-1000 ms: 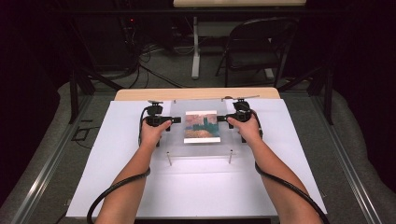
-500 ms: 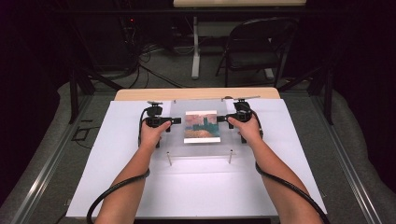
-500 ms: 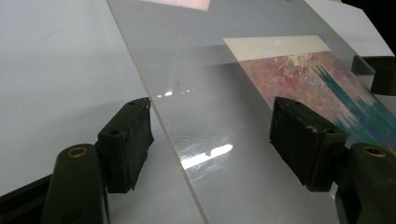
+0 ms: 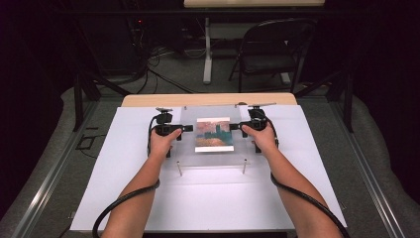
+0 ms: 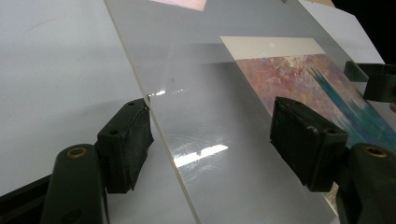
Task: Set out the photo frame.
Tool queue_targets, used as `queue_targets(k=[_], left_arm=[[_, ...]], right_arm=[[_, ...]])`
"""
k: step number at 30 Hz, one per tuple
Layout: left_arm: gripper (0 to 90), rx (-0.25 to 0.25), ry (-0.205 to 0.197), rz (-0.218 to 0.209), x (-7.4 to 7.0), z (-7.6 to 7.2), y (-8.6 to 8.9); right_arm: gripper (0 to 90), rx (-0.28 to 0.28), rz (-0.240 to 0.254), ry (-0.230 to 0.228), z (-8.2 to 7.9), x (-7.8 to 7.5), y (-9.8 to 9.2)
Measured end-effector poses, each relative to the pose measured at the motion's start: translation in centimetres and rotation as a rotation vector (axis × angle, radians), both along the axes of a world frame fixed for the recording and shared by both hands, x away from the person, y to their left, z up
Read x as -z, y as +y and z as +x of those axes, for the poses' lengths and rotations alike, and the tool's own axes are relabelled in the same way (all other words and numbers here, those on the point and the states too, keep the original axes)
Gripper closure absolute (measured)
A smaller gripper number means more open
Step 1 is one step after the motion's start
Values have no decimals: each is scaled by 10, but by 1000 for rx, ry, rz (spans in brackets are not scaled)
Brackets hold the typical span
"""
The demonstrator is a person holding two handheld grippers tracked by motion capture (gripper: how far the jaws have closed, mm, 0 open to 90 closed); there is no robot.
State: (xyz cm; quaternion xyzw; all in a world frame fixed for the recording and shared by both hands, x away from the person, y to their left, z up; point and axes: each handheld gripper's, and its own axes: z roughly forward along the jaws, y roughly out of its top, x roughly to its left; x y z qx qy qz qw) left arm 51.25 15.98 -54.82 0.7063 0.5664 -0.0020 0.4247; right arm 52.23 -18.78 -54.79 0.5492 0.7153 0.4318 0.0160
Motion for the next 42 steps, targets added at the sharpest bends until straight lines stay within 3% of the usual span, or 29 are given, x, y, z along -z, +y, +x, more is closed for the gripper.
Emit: queue_targets(k=[19,31,42], left_arm=[[324,1,-15,-1,-5,-2,2],[357,-28,-74,-8,-15,-8,1],[410,-20,-125,-13,-29,-18,6]], right_arm=[[286,5,-12,-18,-3,-5,1],[287,1,-34,-74,-10,-17,3],[287,-15,-54,-144,-20,-30,4]])
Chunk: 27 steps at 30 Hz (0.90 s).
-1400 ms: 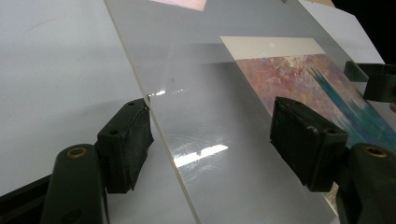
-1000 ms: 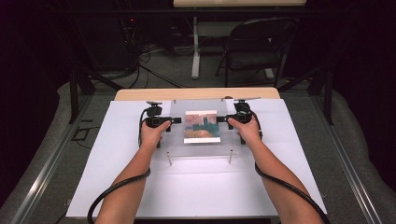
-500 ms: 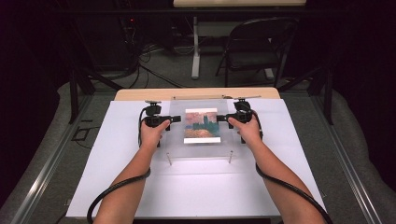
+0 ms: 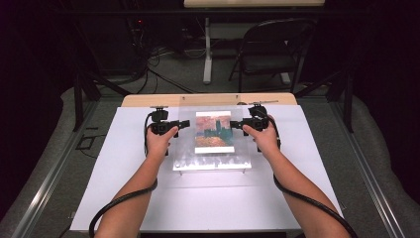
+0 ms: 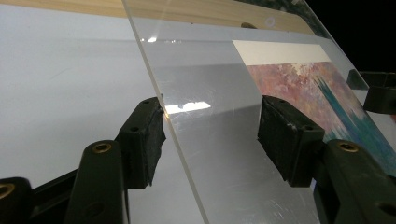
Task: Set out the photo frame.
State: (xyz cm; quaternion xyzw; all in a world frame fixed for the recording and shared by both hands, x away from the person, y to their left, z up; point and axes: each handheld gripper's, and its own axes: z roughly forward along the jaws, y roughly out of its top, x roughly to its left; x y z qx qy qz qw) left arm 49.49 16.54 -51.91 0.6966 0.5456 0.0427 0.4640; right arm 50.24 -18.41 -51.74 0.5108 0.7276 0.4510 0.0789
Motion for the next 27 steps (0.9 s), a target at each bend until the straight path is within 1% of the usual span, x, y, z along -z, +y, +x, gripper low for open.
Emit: queue_targets(k=[2,4,14,19,22,24,27], left_arm=[[411,-1,-11,3,-2,-2,0],[421,-1,-22,-1,-5,-4,1],[466,8,-65,-16,-14,-14,6],[470,12,-88,-1,-21,-19,5],[471,14,-102,10,-25,-23,4],[474,22,-113,17,-29,-26,5],[495,26,-124,11,-33,-30,7]], right_arm=[[287,0,-9,-9,-2,-3,1],[287,-5,-15,-28,-4,-5,1],[290,-17,-38,-80,-14,-17,2],[292,-14,-52,-98,-21,-23,3],[299,-15,-65,-116,-25,-28,3],[308,-15,-65,-124,-27,-30,3],[340,-13,-60,-135,-32,-34,1]])
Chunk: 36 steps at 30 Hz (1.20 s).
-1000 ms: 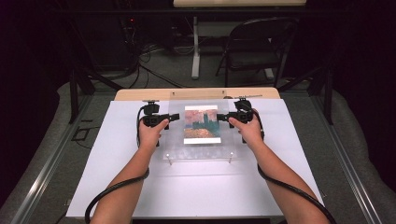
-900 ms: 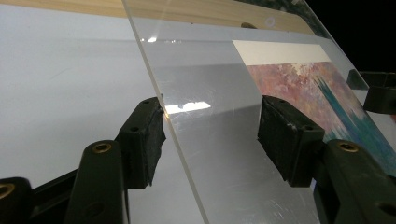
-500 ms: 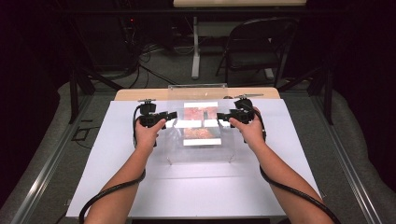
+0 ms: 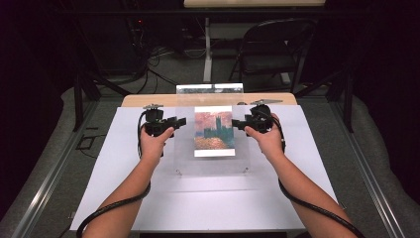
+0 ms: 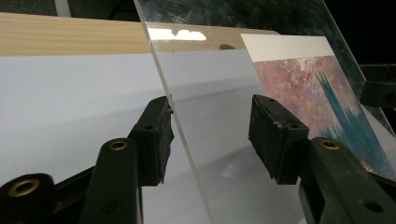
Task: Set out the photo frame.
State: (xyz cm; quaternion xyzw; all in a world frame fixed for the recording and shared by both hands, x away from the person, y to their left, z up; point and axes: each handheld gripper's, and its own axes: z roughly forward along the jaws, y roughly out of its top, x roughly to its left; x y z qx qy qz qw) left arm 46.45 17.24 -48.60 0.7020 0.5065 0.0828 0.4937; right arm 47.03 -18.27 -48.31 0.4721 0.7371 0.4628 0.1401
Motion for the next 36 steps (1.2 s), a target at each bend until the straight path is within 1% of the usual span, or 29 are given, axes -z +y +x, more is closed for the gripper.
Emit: queue_targets(k=[6,11,13,14,20,23,28,30,34,36], left_arm=[[518,11,-30,2,-6,-8,2],[542,17,-52,0,-11,-16,4],[549,17,-66,-5,-13,-20,5],[552,15,-72,-4,-13,-21,5],[557,30,-113,13,-19,-32,5],[567,31,-124,13,-21,-36,6],[583,34,-143,11,-25,-44,7],[592,38,-150,4,-26,-48,8],[602,39,-171,12,-29,-56,8],[607,41,-179,12,-31,-60,9]], right_arm=[[372,-1,5,-26,-8,-6,-2],[402,1,22,-47,-16,-10,-4],[408,-2,18,-65,-19,-12,-5],[412,1,19,-66,-21,-13,-5],[440,-8,15,-96,-30,-19,-7],[451,-17,11,-117,-36,-21,-8],[468,-20,5,-134,-44,-26,-9],[479,-24,2,-143,-47,-27,-10],[495,-33,-9,-162,-55,-32,-11],[503,-36,-13,-163,-58,-34,-12]])
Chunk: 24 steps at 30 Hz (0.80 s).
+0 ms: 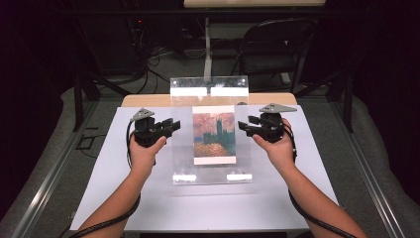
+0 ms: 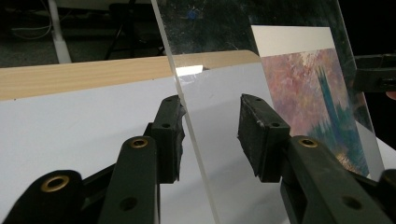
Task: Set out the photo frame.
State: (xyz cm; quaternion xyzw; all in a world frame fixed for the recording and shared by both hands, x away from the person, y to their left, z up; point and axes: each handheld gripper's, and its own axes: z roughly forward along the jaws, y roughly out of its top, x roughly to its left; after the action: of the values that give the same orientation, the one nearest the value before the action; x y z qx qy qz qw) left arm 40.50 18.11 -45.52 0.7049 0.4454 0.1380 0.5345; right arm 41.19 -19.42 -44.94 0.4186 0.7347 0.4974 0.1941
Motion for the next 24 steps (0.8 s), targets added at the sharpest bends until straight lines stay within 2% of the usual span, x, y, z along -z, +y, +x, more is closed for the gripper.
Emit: queue_targets(k=[3,6,14,22,24], left_arm=[[619,1,-9,-4,-2,-6,1],[625,4,-17,10,-4,-10,1],[646,11,-39,-2,-7,-22,3],[683,34,-61,-8,-11,-38,7],[693,48,-77,-9,-12,-45,9]], right_arm=[[523,0,9,-12,-6,-2,-1],[532,-2,4,-21,-10,-4,-2],[563,-7,7,-38,-22,-8,-4],[580,-35,19,-60,-37,-11,-7],[593,-41,17,-65,-42,-12,-8]])
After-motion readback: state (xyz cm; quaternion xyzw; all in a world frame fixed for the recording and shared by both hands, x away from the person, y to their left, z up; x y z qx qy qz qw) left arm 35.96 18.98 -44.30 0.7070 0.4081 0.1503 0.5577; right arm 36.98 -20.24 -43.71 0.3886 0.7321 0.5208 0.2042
